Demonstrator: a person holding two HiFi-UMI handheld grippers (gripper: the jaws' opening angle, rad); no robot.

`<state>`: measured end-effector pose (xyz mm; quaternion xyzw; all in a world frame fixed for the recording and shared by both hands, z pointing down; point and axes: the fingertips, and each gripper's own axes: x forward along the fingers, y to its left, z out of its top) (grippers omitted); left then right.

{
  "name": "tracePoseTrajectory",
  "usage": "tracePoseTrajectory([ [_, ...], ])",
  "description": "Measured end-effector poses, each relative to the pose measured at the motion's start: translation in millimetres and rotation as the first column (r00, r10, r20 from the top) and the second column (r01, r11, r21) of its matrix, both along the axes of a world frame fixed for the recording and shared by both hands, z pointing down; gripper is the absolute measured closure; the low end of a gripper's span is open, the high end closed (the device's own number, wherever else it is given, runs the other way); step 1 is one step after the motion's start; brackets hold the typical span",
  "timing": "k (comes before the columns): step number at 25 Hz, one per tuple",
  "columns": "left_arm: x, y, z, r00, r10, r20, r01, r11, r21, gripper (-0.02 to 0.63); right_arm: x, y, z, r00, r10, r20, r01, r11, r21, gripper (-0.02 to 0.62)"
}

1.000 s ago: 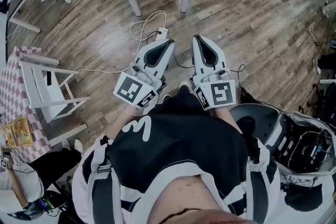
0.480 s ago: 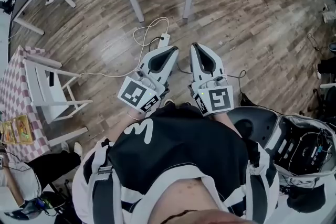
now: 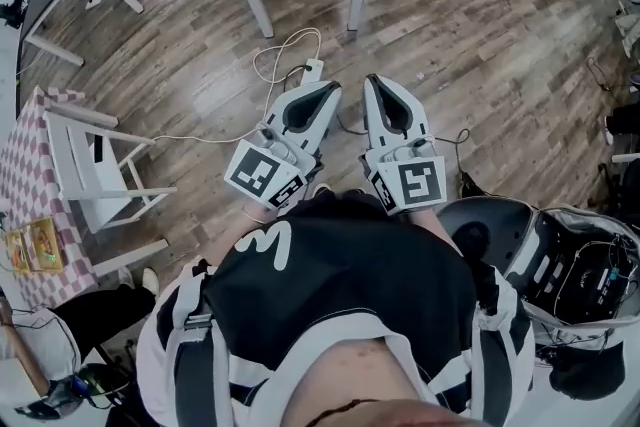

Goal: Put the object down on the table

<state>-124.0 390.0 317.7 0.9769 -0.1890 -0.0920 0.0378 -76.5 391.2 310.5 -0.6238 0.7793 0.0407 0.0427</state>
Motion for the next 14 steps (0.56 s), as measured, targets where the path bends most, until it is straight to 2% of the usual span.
tracePoseTrajectory([
  [14,-2.9,-13.2,-2.3,1.000,0.000,0.002,0.000,1.000,-0.008,0.601,-7.5,-15.0,-0.3,1.000,-0.017,-0.009,0.016,1.000,-0.013,0.578],
])
